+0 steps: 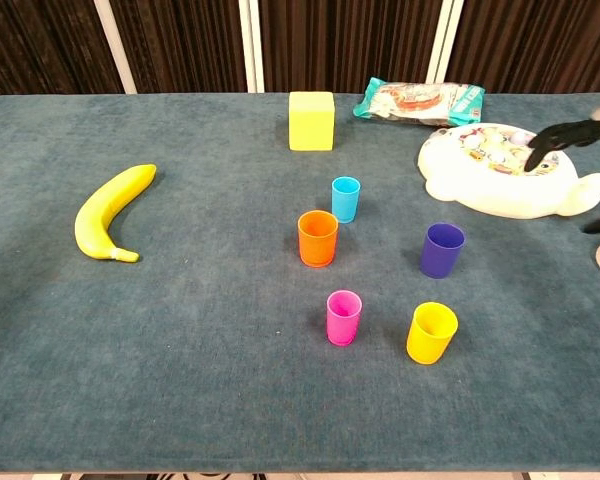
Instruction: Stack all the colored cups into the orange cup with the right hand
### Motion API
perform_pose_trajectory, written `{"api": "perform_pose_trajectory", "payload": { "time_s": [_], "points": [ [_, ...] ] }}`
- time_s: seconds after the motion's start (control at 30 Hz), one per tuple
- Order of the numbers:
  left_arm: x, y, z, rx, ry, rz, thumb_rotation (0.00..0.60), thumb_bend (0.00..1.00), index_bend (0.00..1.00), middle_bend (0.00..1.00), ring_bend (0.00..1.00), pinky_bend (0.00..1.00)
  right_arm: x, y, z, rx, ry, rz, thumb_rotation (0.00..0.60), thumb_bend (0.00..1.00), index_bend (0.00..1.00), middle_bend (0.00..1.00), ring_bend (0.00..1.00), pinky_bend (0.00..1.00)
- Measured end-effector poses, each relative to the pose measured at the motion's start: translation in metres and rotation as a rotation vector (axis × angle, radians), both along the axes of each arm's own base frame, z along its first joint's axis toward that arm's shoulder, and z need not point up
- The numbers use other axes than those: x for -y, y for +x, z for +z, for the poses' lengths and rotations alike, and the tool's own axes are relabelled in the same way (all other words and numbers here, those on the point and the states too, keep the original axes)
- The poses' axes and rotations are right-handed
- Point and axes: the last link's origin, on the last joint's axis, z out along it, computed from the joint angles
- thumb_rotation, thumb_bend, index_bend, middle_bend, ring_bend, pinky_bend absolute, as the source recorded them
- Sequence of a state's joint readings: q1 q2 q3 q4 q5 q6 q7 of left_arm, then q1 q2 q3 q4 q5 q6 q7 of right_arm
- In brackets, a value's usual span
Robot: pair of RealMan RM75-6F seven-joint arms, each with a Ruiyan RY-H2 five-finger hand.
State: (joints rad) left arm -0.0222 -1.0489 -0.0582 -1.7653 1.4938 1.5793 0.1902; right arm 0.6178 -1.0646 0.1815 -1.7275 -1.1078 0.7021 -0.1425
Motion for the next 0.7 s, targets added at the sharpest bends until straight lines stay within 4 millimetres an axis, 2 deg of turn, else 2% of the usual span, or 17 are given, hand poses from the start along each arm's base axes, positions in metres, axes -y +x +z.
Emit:
{"api": "perform_pose_trajectory", "payload": {
  "time_s": [0.23,0.43,0.7],
  "points": [
    [-0.001,-0.001,0.001,0.002,0.003,0.004,0.600,0.00,0.00,0.00,0.00,0.04,0.011,0.014,-0.027,-0.007,0.019,0.000,0.600,0.33,0.24,0.00,0.06,0.03],
    [-0.001,-0.001,0.001,0.003,0.004,0.005,0.600,0.00,0.00,0.00,0.00,0.04,0.011,0.027,-0.048,-0.015,0.040,0.010,0.600,0.33,0.24,0.00,0.06,0.03],
    [-0.001,-0.002,0.002,0.004,0.009,0.010,0.600,0.00,0.00,0.00,0.00,0.04,0.012,0.042,-0.067,-0.020,0.042,0.034,0.600,0.33,0.27,0.00,0.06,0.03]
  ]
}}
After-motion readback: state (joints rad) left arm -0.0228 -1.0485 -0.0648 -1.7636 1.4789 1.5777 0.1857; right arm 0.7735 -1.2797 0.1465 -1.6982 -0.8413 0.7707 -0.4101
